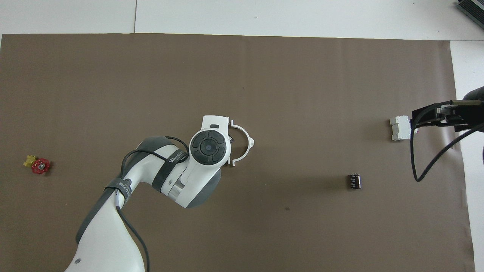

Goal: Assemble drain pipe with both arms
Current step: 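Press the held half onto the placed half to close a ring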

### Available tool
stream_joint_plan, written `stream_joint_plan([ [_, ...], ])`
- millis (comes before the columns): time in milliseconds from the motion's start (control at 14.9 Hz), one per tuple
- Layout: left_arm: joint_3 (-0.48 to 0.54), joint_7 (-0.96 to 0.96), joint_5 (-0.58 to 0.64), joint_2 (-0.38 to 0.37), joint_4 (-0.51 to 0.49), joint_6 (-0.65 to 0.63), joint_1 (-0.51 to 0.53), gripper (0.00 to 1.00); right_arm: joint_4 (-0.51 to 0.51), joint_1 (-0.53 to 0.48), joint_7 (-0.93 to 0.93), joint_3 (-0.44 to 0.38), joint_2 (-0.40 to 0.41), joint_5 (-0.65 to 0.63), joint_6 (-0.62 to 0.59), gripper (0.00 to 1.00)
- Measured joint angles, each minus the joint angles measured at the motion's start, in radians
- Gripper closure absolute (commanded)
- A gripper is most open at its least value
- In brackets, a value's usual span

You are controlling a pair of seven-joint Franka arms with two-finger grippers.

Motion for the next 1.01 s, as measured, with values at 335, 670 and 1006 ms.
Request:
stream_joint_plan([
  [335, -0.001, 0.000, 0.000, 0.000, -0.003, 0.000, -0.004, 1.00, 0.000, 0.000, 0.000, 0.000, 0.000, 0.000, 0.000, 0.00],
  [670, -0.001, 0.000, 0.001, 0.000, -0.008, 0.000, -0.004, 1.00, 0.000, 0.000, 0.000, 0.000, 0.000, 0.000, 0.000, 0.00],
  [1006, -0.002, 0.000, 0.001, 0.000, -0.012, 0.000, -0.005, 1.00, 0.000, 0.000, 0.000, 0.000, 0.000, 0.000, 0.000, 0.00],
])
